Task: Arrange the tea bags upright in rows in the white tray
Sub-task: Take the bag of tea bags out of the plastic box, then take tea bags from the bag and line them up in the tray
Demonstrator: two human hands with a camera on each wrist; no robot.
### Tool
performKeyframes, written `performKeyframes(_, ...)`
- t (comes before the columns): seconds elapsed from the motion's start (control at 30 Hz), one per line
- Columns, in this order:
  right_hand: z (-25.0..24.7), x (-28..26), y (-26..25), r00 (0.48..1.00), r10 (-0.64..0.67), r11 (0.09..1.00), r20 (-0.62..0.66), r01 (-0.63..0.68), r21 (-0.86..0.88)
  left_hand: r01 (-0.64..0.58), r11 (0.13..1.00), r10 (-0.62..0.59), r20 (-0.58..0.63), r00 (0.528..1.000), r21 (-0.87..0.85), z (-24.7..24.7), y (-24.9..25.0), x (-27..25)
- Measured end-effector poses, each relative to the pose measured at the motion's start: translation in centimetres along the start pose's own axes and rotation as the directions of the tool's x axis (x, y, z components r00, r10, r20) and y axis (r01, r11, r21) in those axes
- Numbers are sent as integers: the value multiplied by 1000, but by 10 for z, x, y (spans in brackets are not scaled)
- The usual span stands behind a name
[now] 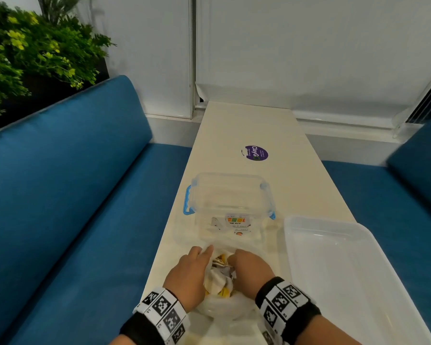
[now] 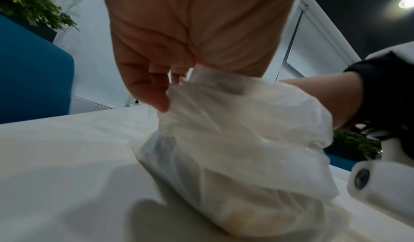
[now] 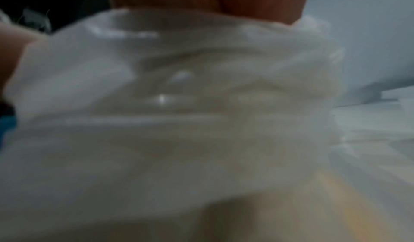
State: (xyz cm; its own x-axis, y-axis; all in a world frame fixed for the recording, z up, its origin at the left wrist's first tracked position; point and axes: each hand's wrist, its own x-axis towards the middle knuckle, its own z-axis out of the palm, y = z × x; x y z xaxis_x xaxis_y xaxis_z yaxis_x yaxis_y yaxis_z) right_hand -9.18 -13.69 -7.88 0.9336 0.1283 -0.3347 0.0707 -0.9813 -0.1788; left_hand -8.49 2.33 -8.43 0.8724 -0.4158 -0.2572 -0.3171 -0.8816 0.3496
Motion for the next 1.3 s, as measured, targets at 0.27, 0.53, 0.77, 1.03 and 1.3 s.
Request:
performKeyframes(0.27, -38, -19, 19, 985, 17, 865, -170, 71, 497, 28, 999, -29, -29, 999, -44, -1, -3, -3)
performKeyframes(0.53, -126, -64, 44, 927, -147, 695, -344, 345, 631, -93, 473, -285, -252, 925, -876, -56, 51, -15)
performKeyframes(0.77, -155, -91, 75, 890, -276, 633, -364, 453, 628, 114, -321, 57, 101, 993, -940, -42, 145, 11)
performKeyframes(1.03, -96, -97, 120, 913, -226, 872, -339, 345, 347, 199, -614, 130, 151, 980, -763, 6, 207, 26)
performKeyframes(1.3, -81, -109, 165, 927, -216, 893, -307, 314, 322, 266, -617, 179, 197, 964, -740, 35, 226, 37)
